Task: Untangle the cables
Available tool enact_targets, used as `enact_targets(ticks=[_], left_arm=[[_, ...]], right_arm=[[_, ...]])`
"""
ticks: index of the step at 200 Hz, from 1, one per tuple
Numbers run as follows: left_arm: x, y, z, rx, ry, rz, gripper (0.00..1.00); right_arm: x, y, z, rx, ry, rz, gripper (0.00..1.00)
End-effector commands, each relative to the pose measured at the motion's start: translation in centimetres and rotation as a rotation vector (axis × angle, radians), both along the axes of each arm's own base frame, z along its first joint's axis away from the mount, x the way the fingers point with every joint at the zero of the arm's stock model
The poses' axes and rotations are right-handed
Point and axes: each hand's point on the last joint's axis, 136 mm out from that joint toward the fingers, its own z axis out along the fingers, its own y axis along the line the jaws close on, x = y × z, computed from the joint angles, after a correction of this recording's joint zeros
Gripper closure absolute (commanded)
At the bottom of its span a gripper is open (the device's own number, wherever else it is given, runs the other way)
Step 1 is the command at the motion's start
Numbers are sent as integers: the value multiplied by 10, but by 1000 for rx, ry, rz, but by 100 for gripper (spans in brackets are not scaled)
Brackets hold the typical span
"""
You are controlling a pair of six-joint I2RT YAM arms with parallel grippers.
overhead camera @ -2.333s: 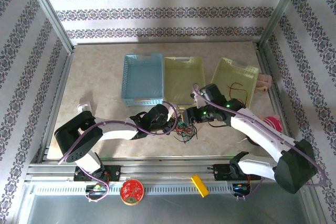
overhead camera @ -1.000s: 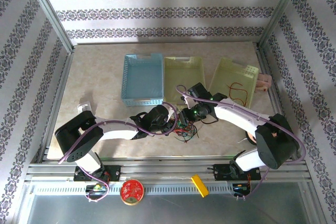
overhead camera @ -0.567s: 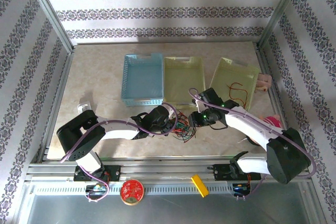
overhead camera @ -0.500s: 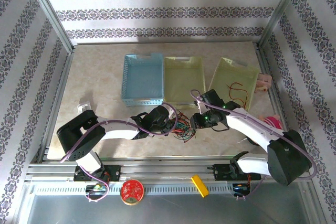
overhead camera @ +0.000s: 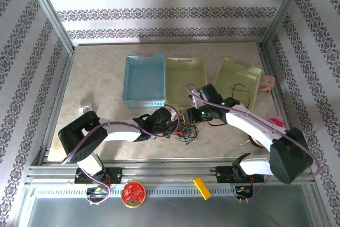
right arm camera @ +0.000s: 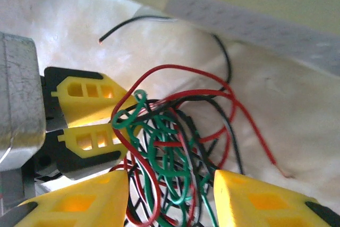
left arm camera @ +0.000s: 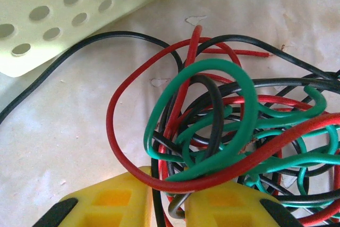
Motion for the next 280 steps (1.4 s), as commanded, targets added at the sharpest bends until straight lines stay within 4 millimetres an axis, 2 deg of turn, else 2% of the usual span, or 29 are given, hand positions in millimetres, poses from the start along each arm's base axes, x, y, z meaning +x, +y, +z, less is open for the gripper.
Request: enact_targets(ticks=[1, 27, 52, 72, 103, 136, 155, 174, 184, 200, 211, 254, 280], left_arm=[[1, -11, 6, -9, -33, -27, 79], [0, -10, 8, -8, -37, -25, 78], [1, -7, 9, -6, -44, -12, 77], [2, -6, 11, -7, -49, -3, 76], [1, -4, 10, -11, -51, 3, 76], [1, -3, 8, -8, -47, 3, 76], [1, -4, 9, -11, -51, 2, 76], [1, -4, 9, -13, -51, 1, 76], [0, -4, 9, -17, -51, -1, 76], [0, -4, 10, -21, -52, -5, 77], [0, -4, 10, -20, -53, -7, 77], [-1, -5, 9, -21, -50, -8, 79], [-1, -5, 9, -20, -51, -12, 79]], right_arm=[[-3, 11, -5, -3, 31, 59, 54], [-11, 15, -19, -18, 86, 97, 59], [-16, 14, -25, -30, 103, 106, 75], [-14, 12, -21, -29, 86, 96, 90], [0, 9, 2, 5, 0, 44, 100], [8, 15, 35, 106, -75, 27, 100], [6, 15, 38, 106, -69, 35, 100], [5, 12, 32, 91, -63, 27, 99], [4, 11, 27, 81, -47, 24, 90], [3, 8, 17, 50, -18, 17, 60], [2, 6, 14, 36, -8, 15, 53], [-9, 14, 21, 67, -29, 87, 53], [-15, 15, 13, 64, 8, 93, 55]])
